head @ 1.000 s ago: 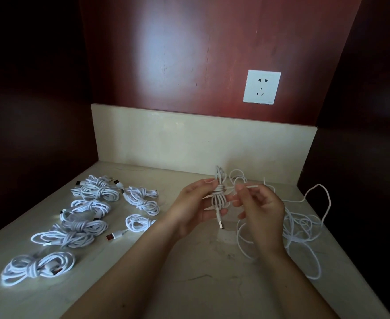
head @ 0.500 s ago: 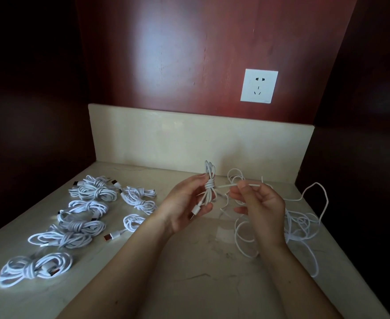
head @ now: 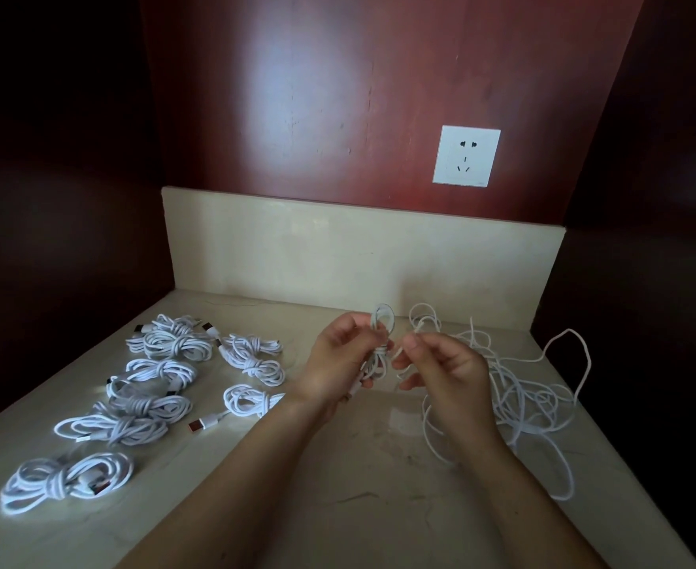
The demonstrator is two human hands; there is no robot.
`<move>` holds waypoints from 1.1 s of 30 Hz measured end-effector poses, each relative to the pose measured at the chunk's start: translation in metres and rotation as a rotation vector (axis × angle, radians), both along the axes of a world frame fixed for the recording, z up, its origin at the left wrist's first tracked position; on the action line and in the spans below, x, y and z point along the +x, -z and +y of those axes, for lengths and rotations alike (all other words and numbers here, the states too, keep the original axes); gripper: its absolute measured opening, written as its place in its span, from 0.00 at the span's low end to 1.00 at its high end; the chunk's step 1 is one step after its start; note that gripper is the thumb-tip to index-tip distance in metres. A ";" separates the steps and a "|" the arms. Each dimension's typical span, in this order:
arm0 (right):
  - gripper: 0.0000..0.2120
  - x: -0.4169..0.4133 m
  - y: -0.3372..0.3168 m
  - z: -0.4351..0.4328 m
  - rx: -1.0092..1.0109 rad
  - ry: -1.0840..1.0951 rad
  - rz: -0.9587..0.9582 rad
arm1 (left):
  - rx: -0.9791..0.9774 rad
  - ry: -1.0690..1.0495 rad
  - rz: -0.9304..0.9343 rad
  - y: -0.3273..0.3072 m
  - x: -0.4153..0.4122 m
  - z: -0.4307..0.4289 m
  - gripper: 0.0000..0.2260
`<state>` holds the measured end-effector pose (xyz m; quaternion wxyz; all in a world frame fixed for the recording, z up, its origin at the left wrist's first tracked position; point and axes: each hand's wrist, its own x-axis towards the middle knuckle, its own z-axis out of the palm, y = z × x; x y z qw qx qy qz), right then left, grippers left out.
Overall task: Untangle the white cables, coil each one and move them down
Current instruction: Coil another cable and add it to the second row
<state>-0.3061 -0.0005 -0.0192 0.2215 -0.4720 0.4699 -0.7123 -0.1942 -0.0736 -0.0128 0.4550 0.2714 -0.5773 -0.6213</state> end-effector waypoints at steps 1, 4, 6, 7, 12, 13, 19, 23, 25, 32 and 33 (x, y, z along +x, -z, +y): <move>0.06 0.000 0.001 0.000 0.023 -0.029 0.011 | -0.042 -0.021 -0.016 0.002 -0.001 0.000 0.04; 0.07 0.000 0.003 -0.001 0.131 -0.110 0.019 | -0.191 -0.047 -0.077 0.006 -0.001 -0.002 0.05; 0.08 -0.002 0.003 -0.001 0.207 -0.128 -0.041 | -0.276 -0.024 -0.098 0.008 0.000 -0.002 0.07; 0.08 -0.004 0.003 -0.002 0.242 -0.134 -0.079 | -0.305 -0.011 -0.102 0.008 0.001 -0.002 0.07; 0.10 -0.010 0.002 -0.003 0.328 -0.171 -0.214 | -0.386 -0.035 -0.106 0.011 0.000 -0.004 0.06; 0.12 -0.010 0.002 -0.003 0.332 -0.160 -0.226 | -0.403 -0.048 -0.112 0.011 -0.001 -0.004 0.07; 0.08 -0.009 0.002 -0.003 0.322 -0.127 -0.242 | -0.475 -0.115 -0.154 0.018 -0.002 -0.007 0.07; 0.09 -0.007 0.002 -0.003 0.284 -0.054 -0.213 | -0.609 -0.159 -0.245 0.018 0.001 -0.006 0.03; 0.10 -0.007 0.002 -0.002 0.258 -0.012 -0.212 | -0.685 -0.182 -0.306 0.018 0.001 -0.006 0.07; 0.11 -0.010 0.001 -0.001 0.201 0.081 -0.235 | -0.914 -0.231 -0.399 0.022 -0.001 -0.005 0.16; 0.10 -0.011 0.001 0.000 0.190 0.084 -0.236 | -0.912 -0.219 -0.392 0.021 -0.001 -0.005 0.17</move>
